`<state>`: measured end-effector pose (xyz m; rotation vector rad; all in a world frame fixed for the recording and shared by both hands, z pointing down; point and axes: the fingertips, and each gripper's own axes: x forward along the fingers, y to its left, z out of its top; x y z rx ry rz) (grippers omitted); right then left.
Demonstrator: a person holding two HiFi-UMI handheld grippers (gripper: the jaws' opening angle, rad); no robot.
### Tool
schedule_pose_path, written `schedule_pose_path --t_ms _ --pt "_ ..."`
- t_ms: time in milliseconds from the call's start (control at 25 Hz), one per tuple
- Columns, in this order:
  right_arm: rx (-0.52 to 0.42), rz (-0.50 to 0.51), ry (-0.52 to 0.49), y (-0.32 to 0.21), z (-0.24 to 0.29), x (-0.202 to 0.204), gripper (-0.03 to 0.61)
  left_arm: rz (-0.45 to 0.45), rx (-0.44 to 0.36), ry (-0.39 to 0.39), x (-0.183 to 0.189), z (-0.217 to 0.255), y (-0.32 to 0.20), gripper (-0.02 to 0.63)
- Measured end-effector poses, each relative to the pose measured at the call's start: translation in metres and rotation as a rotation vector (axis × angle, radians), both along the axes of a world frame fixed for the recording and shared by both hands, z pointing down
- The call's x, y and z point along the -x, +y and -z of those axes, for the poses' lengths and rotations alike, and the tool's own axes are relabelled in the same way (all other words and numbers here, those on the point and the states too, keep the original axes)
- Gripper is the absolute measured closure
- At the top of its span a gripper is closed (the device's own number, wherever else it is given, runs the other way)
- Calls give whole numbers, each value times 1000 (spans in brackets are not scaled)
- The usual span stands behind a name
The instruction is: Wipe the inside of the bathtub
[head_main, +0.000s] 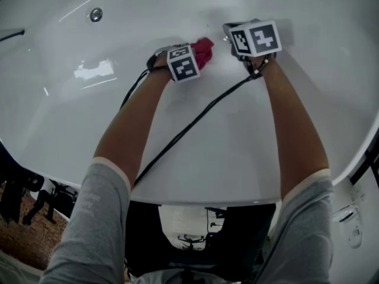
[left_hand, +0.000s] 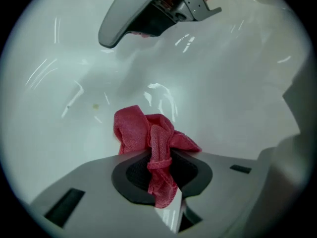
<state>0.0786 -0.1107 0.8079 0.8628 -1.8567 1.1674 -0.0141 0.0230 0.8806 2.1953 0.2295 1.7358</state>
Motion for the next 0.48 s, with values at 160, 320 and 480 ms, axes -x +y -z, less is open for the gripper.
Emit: schedule_pose_path --t_ms 160,320,480 --pt "-9 -14 5 2 0 -2 569 -43 9 12 -8 0 -13 538" --pt "-26 -23 15 -4 -1 -6 569 1 -49 15 -15 -2 -59 538" --pt "-44 -56 3 -12 1 -6 569 72 -158 -9 -22 -4 -121 538"
